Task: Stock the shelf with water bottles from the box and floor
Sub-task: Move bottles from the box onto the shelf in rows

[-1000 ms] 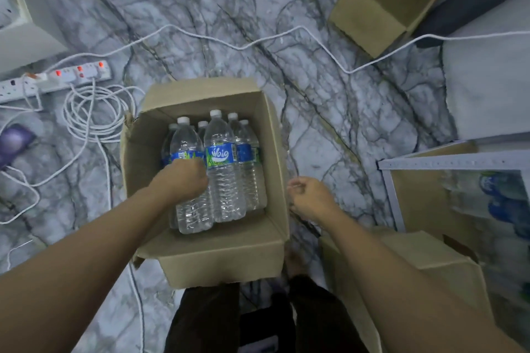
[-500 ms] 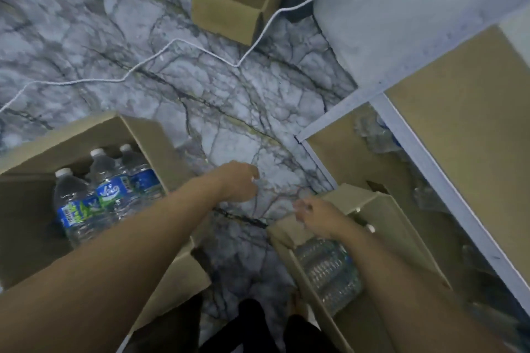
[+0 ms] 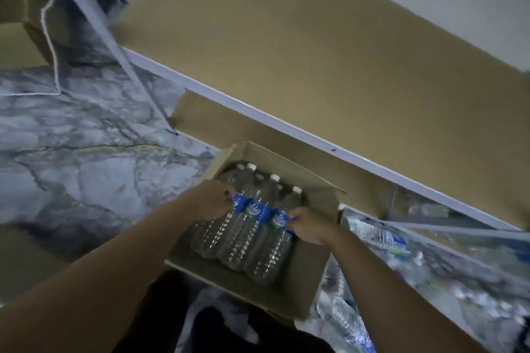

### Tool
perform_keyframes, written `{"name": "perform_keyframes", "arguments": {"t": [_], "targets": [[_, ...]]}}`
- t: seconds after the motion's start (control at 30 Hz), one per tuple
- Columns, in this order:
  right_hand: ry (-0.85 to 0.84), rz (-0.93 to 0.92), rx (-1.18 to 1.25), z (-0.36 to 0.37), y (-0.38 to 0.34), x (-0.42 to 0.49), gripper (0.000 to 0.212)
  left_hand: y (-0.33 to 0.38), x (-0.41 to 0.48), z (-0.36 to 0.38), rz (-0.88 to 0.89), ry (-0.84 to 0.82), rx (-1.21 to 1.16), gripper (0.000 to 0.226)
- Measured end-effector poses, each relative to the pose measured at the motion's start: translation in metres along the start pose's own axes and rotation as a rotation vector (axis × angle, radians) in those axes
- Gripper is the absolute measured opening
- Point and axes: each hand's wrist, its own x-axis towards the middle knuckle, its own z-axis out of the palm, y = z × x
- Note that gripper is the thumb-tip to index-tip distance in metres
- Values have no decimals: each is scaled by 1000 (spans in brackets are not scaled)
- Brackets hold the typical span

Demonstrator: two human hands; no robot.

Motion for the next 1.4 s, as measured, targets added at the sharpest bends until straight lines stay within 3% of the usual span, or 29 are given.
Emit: {"name": "perform_keyframes", "arguments": {"t": [0.37, 0.5, 0.6, 0.7, 0.8, 0.9, 1.07, 1.27, 1.33, 1.4], "targets": [[151, 45, 190, 54, 73, 89, 40, 5, 104, 90, 104, -58, 12, 26], [225, 42, 283, 79, 86, 122, 43, -4, 141, 119, 56, 71, 16, 21], [278, 26, 441, 100, 94, 144, 41, -11, 160, 141, 38, 193, 17, 44], [386, 49, 597, 124, 98, 163, 65, -16, 172, 165, 51, 357, 36, 61], [514, 84, 646, 140, 101, 178, 84, -18, 181, 181, 112, 516, 224, 61], [606, 102, 736, 148, 100, 187, 93, -16, 184, 190, 108, 536, 315, 58], [561, 84, 752, 162, 96, 184, 122, -15, 183, 207, 129, 563, 357, 65], [512, 69, 736, 172, 99, 179, 137, -25, 168, 233, 52, 578, -21, 91], [529, 80, 775, 170, 100, 181, 141, -27, 167, 230, -3, 574, -213, 89], [550, 121, 841, 169, 102, 184, 130, -25, 166, 222, -50, 545, -297, 83]]}}
